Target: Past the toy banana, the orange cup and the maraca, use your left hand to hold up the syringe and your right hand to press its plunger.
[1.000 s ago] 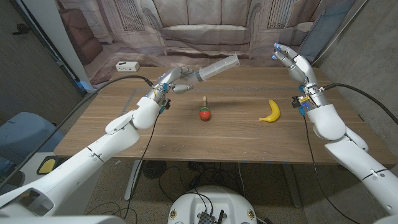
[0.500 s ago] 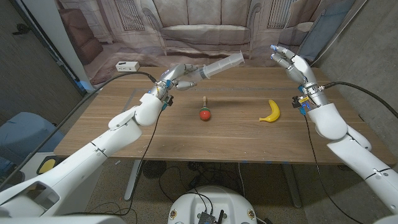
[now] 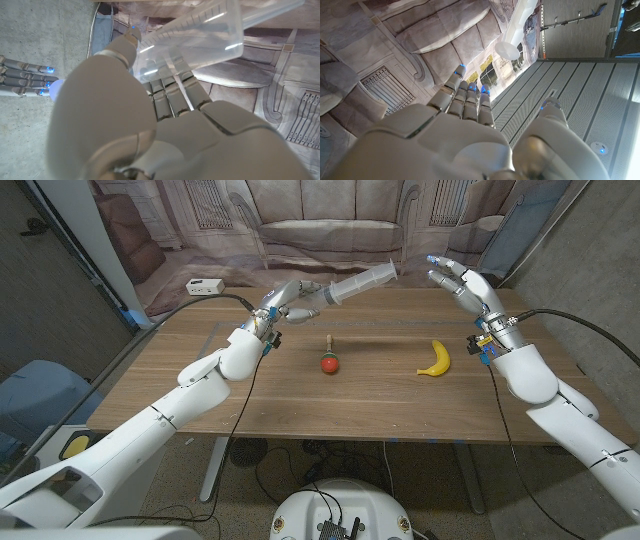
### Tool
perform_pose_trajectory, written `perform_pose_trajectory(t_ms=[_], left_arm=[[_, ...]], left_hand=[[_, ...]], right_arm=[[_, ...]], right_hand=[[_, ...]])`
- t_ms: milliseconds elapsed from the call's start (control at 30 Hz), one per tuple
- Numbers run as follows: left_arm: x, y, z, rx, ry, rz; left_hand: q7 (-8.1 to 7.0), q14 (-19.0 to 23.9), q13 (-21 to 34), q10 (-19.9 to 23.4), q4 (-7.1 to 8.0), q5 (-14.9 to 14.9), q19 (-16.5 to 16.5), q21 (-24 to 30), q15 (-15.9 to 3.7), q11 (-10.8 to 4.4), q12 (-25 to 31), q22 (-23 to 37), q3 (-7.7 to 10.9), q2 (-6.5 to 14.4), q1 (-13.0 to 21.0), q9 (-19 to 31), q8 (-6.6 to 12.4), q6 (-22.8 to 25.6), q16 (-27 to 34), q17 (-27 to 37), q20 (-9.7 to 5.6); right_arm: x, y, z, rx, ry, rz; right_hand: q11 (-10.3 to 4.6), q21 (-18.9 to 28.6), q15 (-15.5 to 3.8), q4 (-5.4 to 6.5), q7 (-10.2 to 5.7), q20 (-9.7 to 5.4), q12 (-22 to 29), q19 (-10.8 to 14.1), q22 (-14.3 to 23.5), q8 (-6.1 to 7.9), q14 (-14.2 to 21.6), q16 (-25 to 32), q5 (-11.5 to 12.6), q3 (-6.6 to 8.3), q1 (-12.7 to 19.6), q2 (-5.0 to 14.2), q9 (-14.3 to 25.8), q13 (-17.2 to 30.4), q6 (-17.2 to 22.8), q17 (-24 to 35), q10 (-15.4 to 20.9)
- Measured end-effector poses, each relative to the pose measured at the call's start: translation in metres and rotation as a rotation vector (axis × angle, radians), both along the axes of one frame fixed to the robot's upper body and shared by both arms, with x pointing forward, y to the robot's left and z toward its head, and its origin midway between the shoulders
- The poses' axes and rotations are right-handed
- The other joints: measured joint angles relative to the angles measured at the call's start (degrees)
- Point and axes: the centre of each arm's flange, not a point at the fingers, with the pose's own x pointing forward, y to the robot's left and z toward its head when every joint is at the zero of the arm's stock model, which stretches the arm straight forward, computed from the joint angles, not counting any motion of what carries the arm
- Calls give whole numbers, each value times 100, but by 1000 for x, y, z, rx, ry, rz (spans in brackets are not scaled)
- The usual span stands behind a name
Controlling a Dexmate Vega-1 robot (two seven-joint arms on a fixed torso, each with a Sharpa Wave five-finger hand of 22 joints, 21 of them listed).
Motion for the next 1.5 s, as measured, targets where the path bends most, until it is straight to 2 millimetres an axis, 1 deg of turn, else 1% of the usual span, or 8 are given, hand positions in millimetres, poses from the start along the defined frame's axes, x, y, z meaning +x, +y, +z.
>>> perform_pose_trajectory(t_ms=[133, 367, 433, 567, 867, 933, 1167, 1500], left_arm=[[0, -1, 0, -2, -2, -4], [2, -2, -1, -10, -4, -14], [2, -2, -1, -15, -5, -18], [3, -2, -2, -21, -4, -23], [4, -4, -3, -29, -3, -33], [4, -5, -2, -29, -4, -35], [6, -7, -3, -24, 1, -41], [8, -11, -3, -17, 5, -50]], left_hand=[[0, 0, 29, 0, -9, -8, 0, 0, -1, 0, 0, 0, 9, 0, 0, 3, 17, 0, 0, 0, 0], [0, 1, 33, 0, -18, -16, -9, 35, -1, 0, 0, -1, 18, 0, 0, 4, 17, -1, -1, 0, -10], [0, 1, 33, 0, -18, -6, -9, 36, -1, 1, 0, -1, 18, 0, 0, 4, 17, -1, -1, 0, -10], [0, 1, 34, -1, -18, 5, -10, 36, -1, 1, -23, -2, 18, 0, 0, 4, 17, -1, -1, 0, -10], [0, 1, 33, -1, -18, 35, -40, 37, -1, 1, -27, -3, 18, 0, 0, 4, 17, -3, -18, 0, -40], [0, 1, 32, -1, -18, 35, -40, 37, -1, 1, -27, -3, 18, 0, 0, 4, 17, -3, -22, 0, -40], [0, 1, 31, -2, -18, 35, -40, 37, -1, 2, -28, -4, 18, 0, 0, -1, 16, -4, -22, 0, -40], [-4, 1, 61, -2, -17, 34, -41, 63, -1, 2, -43, -19, 17, 0, 0, 4, -1, -2, -23, 0, -41]], right_arm=[[-1, 2, -1, -10, 2, 3], [0, 6, -2, -24, 7, 7], [0, 6, -3, -26, 7, 7], [-1, 8, -3, -32, 4, 8], [-2, 13, -4, -37, -4, 15], [-3, 13, -4, -38, -7, 15], [-4, 18, -2, -42, -17, 29], [-2, 21, -1, -57, -20, 38]], right_hand=[[1, 0, -50, 0, -60, -10, 47, 70, 0, 0, 51, 14, 0, 0, 22, 22, 0, -25, 67, 0, 78], [29, 0, -50, 20, -28, -9, 47, 109, 0, 0, 50, 14, 0, 20, 22, 22, 0, -25, 134, 1, 107], [-3, 0, -50, 20, -16, -9, 47, 109, 0, 0, 50, 14, 0, 20, 22, 22, 0, -25, 146, 1, 139], [-15, 0, -49, 20, -26, -9, 47, 109, 0, 44, 50, 14, 0, 20, 22, 22, 0, -25, 218, 1, 151], [-2, 0, -49, 21, -19, -9, 47, 109, 0, 44, 50, 14, 0, 20, 22, 22, 0, -25, 224, 2, 200], [-24, 0, -62, 20, -50, -9, 47, 109, 0, 44, 63, 14, 0, 20, 22, 22, 0, -25, 193, 2, 222], [-55, 0, -70, 10, -90, -9, 13, 109, 0, -25, 71, -14, 0, 77, 67, 67, 0, -25, 149, 2, 207], [-55, 0, -70, -3, -100, -9, 13, 108, 0, -46, 71, -13, 0, 90, 85, 85, 0, -24, 99, -25, 207]])
